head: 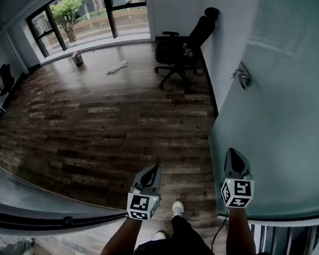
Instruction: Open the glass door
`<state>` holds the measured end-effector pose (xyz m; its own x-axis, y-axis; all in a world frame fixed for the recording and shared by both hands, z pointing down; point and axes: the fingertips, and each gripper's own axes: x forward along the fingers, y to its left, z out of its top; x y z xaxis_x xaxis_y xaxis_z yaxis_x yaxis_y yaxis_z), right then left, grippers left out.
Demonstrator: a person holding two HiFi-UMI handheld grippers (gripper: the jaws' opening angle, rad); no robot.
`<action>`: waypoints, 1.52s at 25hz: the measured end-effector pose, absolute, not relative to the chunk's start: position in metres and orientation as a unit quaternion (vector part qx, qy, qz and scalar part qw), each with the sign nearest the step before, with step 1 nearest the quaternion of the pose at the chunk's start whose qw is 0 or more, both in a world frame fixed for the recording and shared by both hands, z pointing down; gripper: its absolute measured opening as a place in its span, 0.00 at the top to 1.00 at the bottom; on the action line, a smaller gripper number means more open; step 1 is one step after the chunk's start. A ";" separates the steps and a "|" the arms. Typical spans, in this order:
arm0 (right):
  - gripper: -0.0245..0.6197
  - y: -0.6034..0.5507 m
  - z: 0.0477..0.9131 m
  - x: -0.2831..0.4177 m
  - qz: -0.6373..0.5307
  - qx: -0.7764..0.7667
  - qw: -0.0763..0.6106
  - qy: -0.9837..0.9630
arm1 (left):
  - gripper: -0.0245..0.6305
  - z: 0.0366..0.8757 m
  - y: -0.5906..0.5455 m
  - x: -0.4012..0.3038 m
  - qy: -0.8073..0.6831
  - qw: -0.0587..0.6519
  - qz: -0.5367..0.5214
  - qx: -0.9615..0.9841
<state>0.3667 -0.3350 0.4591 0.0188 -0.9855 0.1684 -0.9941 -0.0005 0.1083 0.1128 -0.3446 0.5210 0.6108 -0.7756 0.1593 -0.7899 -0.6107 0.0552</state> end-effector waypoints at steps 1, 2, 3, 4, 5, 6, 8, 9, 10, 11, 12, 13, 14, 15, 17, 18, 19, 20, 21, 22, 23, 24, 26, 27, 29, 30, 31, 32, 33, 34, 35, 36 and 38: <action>0.94 -0.311 0.463 0.352 0.023 0.706 0.092 -0.702 | 0.96 0.519 -0.328 0.106 -0.434 0.057 0.058 0.897; 0.94 -0.286 0.467 0.337 0.026 0.705 0.087 -0.704 | 0.96 0.518 -0.310 0.099 -0.432 0.055 0.057 0.899; 0.94 -0.263 0.471 0.322 0.028 0.704 0.084 -0.705 | 0.96 0.518 -0.290 0.091 -0.429 0.054 0.054 0.900; 0.94 -0.240 0.476 0.308 0.029 0.703 0.084 -0.706 | 0.96 0.518 -0.270 0.082 -0.428 0.053 0.051 0.901; 0.94 -0.221 0.480 0.295 0.030 0.701 0.085 -0.707 | 0.96 0.519 -0.252 0.074 -0.427 0.053 0.050 0.901; 0.94 -0.204 0.482 0.283 0.031 0.700 0.086 -0.708 | 0.96 0.520 -0.235 0.066 -0.426 0.053 0.051 0.902; 0.94 -0.174 0.484 0.264 0.034 0.696 0.090 -0.711 | 0.96 0.520 -0.203 0.055 -0.423 0.059 0.055 0.902; 0.94 -0.159 0.484 0.256 0.035 0.694 0.093 -0.713 | 0.96 0.519 -0.188 0.051 -0.421 0.061 0.056 0.903; 0.94 -0.145 0.485 0.250 0.035 0.691 0.096 -0.716 | 0.96 0.519 -0.173 0.049 -0.418 0.061 0.057 0.905; 0.94 -0.131 0.486 0.243 0.035 0.688 0.099 -0.718 | 0.96 0.518 -0.159 0.047 -0.416 0.059 0.058 0.906; 0.94 -0.116 0.487 0.236 0.035 0.686 0.100 -0.720 | 0.96 0.516 -0.145 0.044 -0.415 0.057 0.059 0.906; 0.94 -0.101 0.487 0.227 0.036 0.682 0.102 -0.723 | 0.96 0.513 -0.131 0.040 -0.415 0.056 0.057 0.907; 0.94 -0.087 0.488 0.220 0.034 0.679 0.103 -0.726 | 0.96 0.510 -0.119 0.037 -0.416 0.054 0.054 0.906; 0.94 -0.073 0.488 0.213 0.029 0.677 0.105 -0.728 | 0.96 0.507 -0.107 0.034 -0.417 0.053 0.051 0.906; 0.94 -0.045 0.486 0.205 0.019 0.673 0.104 -0.732 | 0.96 0.500 -0.082 0.033 -0.422 0.050 0.044 0.904; 0.94 -0.030 0.484 0.203 0.016 0.670 0.101 -0.735 | 0.96 0.497 -0.068 0.034 -0.426 0.047 0.041 0.903; 0.94 -0.014 0.484 0.202 0.014 0.668 0.097 -0.738 | 0.96 0.494 -0.052 0.035 -0.429 0.044 0.038 0.901; 0.94 0.002 0.484 0.203 0.012 0.666 0.094 -0.740 | 0.96 0.492 -0.035 0.036 -0.433 0.041 0.035 0.900; 0.94 0.019 0.485 0.204 0.010 0.665 0.091 -0.741 | 0.96 0.490 -0.018 0.038 -0.437 0.038 0.033 0.898; 0.94 0.037 0.486 0.206 0.007 0.664 0.088 -0.743 | 0.96 0.489 0.000 0.040 -0.442 0.035 0.031 0.896; 0.94 0.056 0.487 0.210 0.006 0.663 0.086 -0.744 | 0.96 0.489 0.020 0.043 -0.447 0.033 0.030 0.894; 0.94 0.076 0.489 0.215 0.005 0.662 0.084 -0.745 | 0.96 0.491 0.040 0.047 -0.451 0.033 0.029 0.891; 0.94 0.115 0.492 0.223 0.006 0.659 0.081 -0.747 | 0.96 0.494 0.081 0.054 -0.461 0.036 0.028 0.886; 0.94 0.132 0.492 0.226 0.008 0.658 0.079 -0.749 | 0.96 0.494 0.100 0.057 -0.466 0.037 0.028 0.884; 0.94 0.164 0.490 0.233 0.010 0.656 0.079 -0.751 | 0.96 0.492 0.134 0.062 -0.475 0.040 0.029 0.879; 0.94 0.178 0.487 0.236 0.010 0.656 0.081 -0.750 | 0.96 0.489 0.151 0.065 -0.478 0.042 0.028 0.877; 0.94 0.191 0.484 0.238 0.009 0.657 0.081 -0.749 | 0.96 0.486 0.166 0.067 -0.480 0.043 0.029 0.876; 0.94 0.204 0.481 0.240 0.007 0.659 0.080 -0.747 | 0.96 0.483 0.180 0.068 -0.481 0.043 0.031 0.875; 0.94 0.216 0.478 0.241 0.003 0.662 0.078 -0.746 | 0.96 0.480 0.194 0.068 -0.482 0.042 0.034 0.875; 0.94 0.226 0.474 0.242 -0.001 0.662 0.075 -0.745 | 0.96 0.477 0.206 0.069 -0.482 0.040 0.037 0.874; 0.94 0.235 0.470 0.242 -0.003 0.662 0.073 -0.746 | 0.96 0.474 0.217 0.069 -0.483 0.039 0.038 0.874; 0.94 0.243 0.467 0.242 -0.006 0.661 0.071 -0.747 | 0.96 0.471 0.227 0.070 -0.483 0.037 0.039 0.874; 0.94 0.257 0.461 0.240 -0.011 0.659 0.068 -0.749 | 0.96 0.464 0.244 0.071 -0.484 0.032 0.040 0.873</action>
